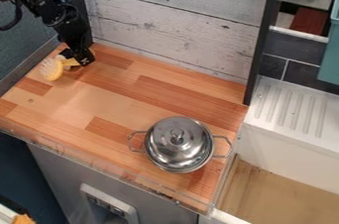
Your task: Move the yellow brush to the left side of the table
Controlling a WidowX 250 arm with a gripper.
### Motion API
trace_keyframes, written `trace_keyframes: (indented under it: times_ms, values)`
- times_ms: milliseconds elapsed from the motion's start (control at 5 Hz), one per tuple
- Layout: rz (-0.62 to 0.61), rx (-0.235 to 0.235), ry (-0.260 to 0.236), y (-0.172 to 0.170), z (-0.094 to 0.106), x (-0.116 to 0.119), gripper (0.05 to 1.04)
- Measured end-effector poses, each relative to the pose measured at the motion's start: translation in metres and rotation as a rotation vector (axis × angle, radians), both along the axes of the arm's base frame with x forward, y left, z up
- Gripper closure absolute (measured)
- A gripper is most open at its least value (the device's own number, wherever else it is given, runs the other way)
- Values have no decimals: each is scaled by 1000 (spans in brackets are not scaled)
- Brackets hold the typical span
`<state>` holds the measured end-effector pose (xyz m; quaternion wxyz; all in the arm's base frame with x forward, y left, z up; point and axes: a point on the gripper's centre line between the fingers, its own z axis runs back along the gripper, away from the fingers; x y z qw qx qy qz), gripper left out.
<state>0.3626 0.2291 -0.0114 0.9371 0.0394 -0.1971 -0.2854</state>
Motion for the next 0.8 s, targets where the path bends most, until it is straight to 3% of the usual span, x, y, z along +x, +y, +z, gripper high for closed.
trace_keyframes:
  times_ms: [200,600,800]
  values:
    - [-3,-14,40,-12,-17,-14,587]
    - [-57,1,65,-43,-20,-25,587]
    - [-46,14,91,-42,-21,-27,522]
